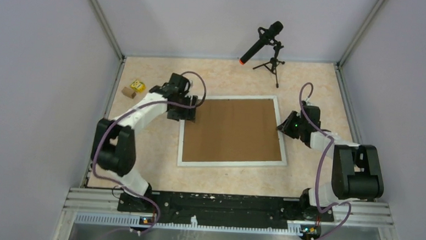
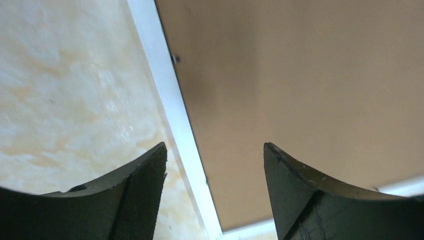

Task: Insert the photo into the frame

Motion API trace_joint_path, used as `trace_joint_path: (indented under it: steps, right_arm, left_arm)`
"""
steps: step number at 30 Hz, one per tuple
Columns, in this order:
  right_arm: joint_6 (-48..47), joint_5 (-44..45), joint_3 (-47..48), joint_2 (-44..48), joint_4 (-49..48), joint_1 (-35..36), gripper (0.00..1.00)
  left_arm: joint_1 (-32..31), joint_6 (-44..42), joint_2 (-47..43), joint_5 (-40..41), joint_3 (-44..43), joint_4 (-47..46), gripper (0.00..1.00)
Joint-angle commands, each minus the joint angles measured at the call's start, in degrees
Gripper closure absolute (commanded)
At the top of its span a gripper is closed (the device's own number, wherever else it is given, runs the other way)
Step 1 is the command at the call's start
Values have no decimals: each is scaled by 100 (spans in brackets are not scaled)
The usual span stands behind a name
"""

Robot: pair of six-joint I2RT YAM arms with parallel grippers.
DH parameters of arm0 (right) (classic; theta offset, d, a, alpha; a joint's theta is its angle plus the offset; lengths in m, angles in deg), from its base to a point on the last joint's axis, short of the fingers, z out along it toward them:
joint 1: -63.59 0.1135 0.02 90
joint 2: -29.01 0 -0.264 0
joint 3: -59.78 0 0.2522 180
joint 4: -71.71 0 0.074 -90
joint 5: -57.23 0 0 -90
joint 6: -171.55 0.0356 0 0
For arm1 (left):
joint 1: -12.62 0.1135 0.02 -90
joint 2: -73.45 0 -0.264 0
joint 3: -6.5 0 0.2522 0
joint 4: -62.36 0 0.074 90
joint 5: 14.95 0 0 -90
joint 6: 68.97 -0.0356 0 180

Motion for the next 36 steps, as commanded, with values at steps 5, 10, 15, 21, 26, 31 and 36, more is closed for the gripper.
trace_joint_path:
  steps: [5,10,15,21,26,31,36]
  right_arm:
    - [499,1327,-703,467,403,-484,100]
    - [414,1100,-729,437,285,-511,100]
    - [313,881,-716,351,173,-510,100]
    - [249,730,-695,319,137,-510,100]
    - [220,646,-695,319,112,-510,100]
    - [205,581,-697,309,85,-510,100]
    - [192,503,-684,263,60,-510,100]
  left_arm:
    - [1712,-133,-1727,-3381,2227,-1113,26]
    - [1781,-78,-1668,-3864,2785,-1458,36]
    - [1763,-109,-1386,-3934,2962,-1747,45]
    - [1757,-25,-738,-3771,2723,-1876,59]
    - [1708,60,-346,-3720,2367,-1885,59]
    - [1583,83,-103,-3432,2144,-1802,61]
    - [1483,109,68,-3340,2055,-1839,61]
